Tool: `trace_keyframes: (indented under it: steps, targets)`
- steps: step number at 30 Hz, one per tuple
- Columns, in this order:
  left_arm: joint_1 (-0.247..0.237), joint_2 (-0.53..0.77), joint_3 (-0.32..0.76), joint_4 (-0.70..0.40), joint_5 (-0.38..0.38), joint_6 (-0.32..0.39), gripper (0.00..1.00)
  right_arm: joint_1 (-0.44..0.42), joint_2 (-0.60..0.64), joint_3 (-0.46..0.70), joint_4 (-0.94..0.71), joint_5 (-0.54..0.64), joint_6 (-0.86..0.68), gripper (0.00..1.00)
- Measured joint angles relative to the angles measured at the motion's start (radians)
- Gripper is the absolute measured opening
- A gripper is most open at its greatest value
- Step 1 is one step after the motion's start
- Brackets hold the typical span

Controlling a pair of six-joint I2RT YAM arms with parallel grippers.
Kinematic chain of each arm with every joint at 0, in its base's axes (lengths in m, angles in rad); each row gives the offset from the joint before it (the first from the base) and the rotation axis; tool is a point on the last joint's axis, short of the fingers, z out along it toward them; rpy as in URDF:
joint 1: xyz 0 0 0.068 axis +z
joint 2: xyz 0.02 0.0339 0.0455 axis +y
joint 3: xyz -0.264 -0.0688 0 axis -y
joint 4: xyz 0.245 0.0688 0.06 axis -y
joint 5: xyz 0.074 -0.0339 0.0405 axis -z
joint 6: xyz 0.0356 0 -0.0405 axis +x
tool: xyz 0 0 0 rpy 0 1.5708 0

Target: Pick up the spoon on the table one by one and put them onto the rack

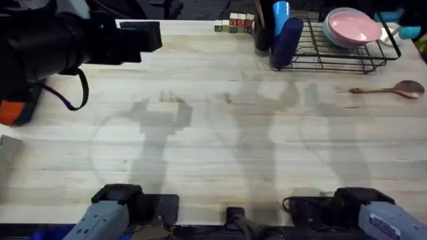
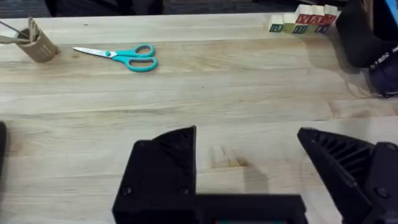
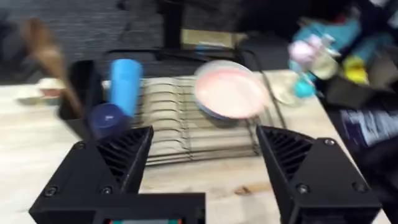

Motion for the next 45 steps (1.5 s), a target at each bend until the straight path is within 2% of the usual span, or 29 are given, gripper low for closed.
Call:
trace_keyframes:
  steps: [8, 17, 23, 37, 39, 45]
  targets:
    - [0.0, 0.0, 0.0, 0.0, 0.0, 0.0, 0.994, -0.254, -0.082, 0.0, -0.125, 0.001, 0.092, 0.996]
    - [0.0, 0.0, 0.0, 0.0, 0.0, 0.0, 0.993, -0.486, -0.045, 0.0, -0.275, 0.003, 0.215, 0.996]
    - [0.0, 0.0, 0.0, 0.0, 0.0, 0.0, 0.992, -0.524, 0.0, 0.0, -0.328, 0.003, 0.281, 0.996]
    - [0.0, 0.0, 0.0, 0.0, 0.0, 0.0, 0.993, -0.524, 0.095, 0.0, -0.323, 0.003, 0.403, 0.996]
    - [0.0, 0.0, 0.0, 0.001, 0.0, 0.0, 0.993, -0.526, 0.132, 0.0, -0.3, 0.025, 0.489, 0.997]
    - [0.0, 0.0, 0.0, 0.001, 0.0, 0.0, 0.993, -0.529, 0.211, 0.0, -0.217, 0.048, 0.583, 0.996]
